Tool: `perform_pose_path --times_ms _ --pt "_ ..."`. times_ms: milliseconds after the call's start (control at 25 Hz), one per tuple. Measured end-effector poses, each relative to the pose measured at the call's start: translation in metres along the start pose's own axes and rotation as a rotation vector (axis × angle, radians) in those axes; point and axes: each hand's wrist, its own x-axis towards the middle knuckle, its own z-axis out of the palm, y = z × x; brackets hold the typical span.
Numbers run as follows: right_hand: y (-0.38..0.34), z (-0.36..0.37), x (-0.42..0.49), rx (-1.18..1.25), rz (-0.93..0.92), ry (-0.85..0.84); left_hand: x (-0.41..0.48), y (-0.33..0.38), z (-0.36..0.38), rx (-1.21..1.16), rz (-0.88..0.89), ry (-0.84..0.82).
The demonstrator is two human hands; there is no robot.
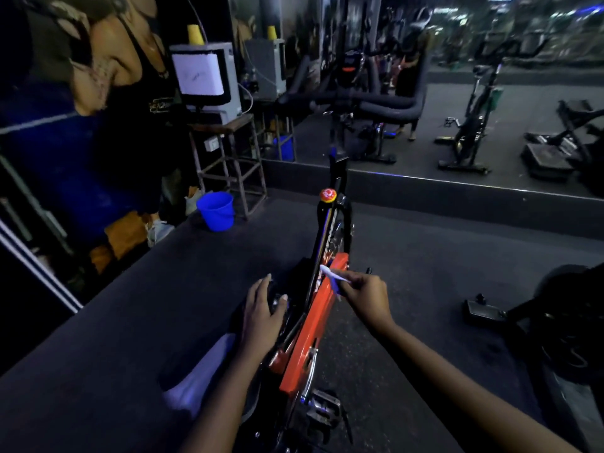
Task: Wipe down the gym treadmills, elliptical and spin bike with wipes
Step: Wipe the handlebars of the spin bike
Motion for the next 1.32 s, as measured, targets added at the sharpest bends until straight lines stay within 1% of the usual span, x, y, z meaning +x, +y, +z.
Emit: perform_pose_path --times_ms 200,360,480,640,800,960,1120,1240,1320 --pt "0.039 -0.091 0.067 0.010 -0.026 0.132 0.062 0.081 0.074 -0.019 0.150 -0.106" --pt "0.068 -0.172 0.129 -0.004 -0.042 0.199 0.117 0.160 0.137 -0.060 0.269 -0.140" --pt "0.087 -0.230 0.182 -0.003 -0.053 0.264 0.160 0.219 0.177 -0.045 0.353 -0.103" --pt "0.092 -0.281 0.252 0.000 -0.139 0.309 0.208 0.274 0.204 -0.052 0.437 -0.029" --pt "0.091 -0.303 0.321 0.015 -0.204 0.328 0.263 0.313 0.216 0.050 0.570 0.058" --pt "0.097 -0.309 0.388 0.041 -0.241 0.325 0.333 0.344 0.230 0.161 0.617 0.137" --pt "0.099 -0.304 0.456 0.039 -0.279 0.316 0.399 0.360 0.243 0.263 0.666 0.104" --pt "0.093 -0.287 0.494 0.022 -0.319 0.258 0.426 0.352 0.227 0.231 0.666 0.150" --pt "0.084 -0.271 0.507 0.015 -0.413 0.184 0.425 0.329 0.215 0.202 0.647 0.196"
